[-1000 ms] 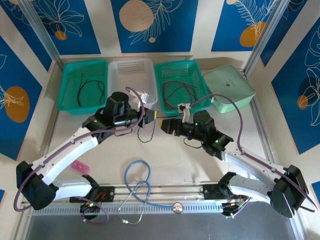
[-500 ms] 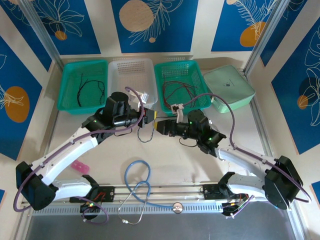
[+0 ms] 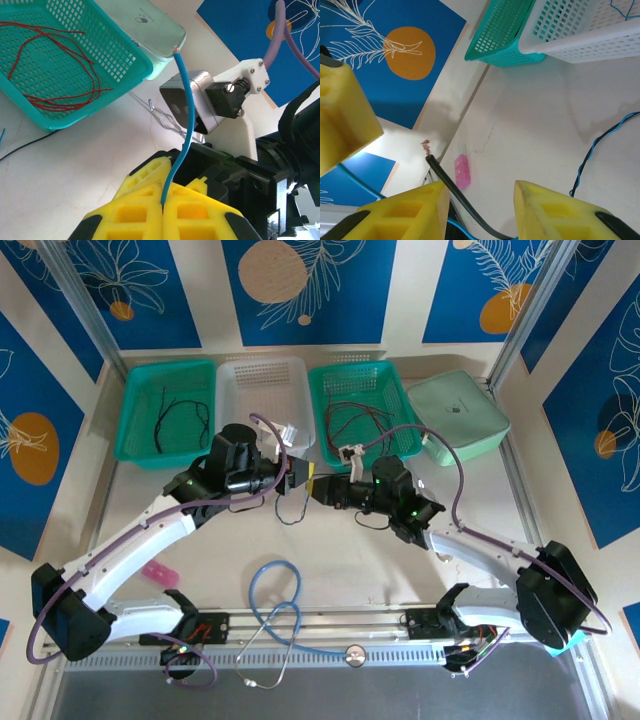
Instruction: Untangle the cables
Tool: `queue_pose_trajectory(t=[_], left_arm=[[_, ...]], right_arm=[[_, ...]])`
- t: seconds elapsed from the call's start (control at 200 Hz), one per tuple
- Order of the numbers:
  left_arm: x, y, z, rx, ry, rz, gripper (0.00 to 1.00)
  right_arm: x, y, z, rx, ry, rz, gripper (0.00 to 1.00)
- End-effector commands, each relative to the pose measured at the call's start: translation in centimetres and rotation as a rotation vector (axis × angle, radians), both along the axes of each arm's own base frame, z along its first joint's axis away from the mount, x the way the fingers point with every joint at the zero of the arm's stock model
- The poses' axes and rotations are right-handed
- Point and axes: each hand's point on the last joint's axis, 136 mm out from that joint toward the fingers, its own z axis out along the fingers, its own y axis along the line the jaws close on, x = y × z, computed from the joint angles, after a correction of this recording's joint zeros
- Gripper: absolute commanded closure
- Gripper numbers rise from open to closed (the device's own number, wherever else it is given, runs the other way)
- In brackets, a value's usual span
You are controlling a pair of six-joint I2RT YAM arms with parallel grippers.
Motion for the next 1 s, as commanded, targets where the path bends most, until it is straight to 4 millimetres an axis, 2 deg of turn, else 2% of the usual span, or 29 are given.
queue_pose_trajectory(t=[0.0, 0.05, 0.085, 0.125, 0.165, 0.255, 0.375, 0.655, 0.835, 0.995], left_arm=[[-0.7, -0.1, 2.2, -0.048, -0.030, -0.023, 1.00], [-0.7, -0.1, 2.3, -0.050, -0.032, -0.024, 1.00], [-0.7, -0.1, 2.3, -0.049, -0.032, -0.023, 1.00], [-0.7, -0.1, 2.4, -0.050, -0.031, -0.025, 1.00], [-0.7, -0.1, 2.5, -0.048, -0.032, -0.024, 1.00], [-0.9, 0.2, 2.8, -0.042, -0.040, -0.020, 1.00], [-1.0, 0.8, 4.3, -0.030, -0.074, -0.009, 1.00], [-1.1, 2.9, 10.1, -0.022, -0.216, 0.043, 1.00], [-1.5, 4.6, 13.7, -0.050, -0.311, 0.093, 1.00], [-1.7, 6.7, 15.5, -0.048, -0.388, 0.174, 1.00]], right_arm=[[0.4, 0.6, 1.8, 0.041, -0.039, 0.016, 0.62], [0.5, 0.7, 1.7, 0.046, -0.033, 0.018, 0.64], [0.5, 0.9, 1.7, 0.049, -0.026, 0.021, 0.70], [0.7, 0.9, 1.5, 0.048, -0.006, 0.015, 0.82], [0.9, 0.9, 1.2, 0.039, 0.020, 0.007, 1.00], [1.0, 0.5, 0.9, 0.025, 0.057, -0.028, 1.00], [0.5, -0.6, 2.4, 0.030, 0.016, -0.073, 1.00], [-0.9, -4.6, 10.7, 0.039, -0.222, -0.223, 1.00], [-0.7, -7.9, 14.8, 0.033, -0.354, -0.365, 1.00], [-0.2, -10.8, 18.1, -0.010, -0.442, -0.498, 1.00]])
